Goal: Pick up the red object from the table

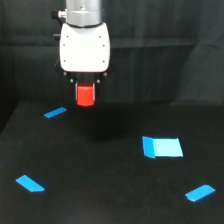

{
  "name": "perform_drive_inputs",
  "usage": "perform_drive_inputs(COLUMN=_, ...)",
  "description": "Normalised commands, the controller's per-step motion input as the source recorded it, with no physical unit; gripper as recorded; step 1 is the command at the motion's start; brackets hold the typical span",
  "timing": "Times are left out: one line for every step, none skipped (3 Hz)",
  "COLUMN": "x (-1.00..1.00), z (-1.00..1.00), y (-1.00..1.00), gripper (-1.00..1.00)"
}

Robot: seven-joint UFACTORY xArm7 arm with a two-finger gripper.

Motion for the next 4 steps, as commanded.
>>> perform_drive_inputs(x=-0.01, z=-0.01, y=-0.03, gripper=-0.97)
perform_drive_inputs(x=0.00, z=-0.02, y=-0.06, gripper=-0.94)
perform_drive_inputs(x=-0.01, z=0.01, y=0.01, gripper=-1.00)
perform_drive_inputs(x=-0.01, z=-0.01, y=0.00, gripper=-0.94)
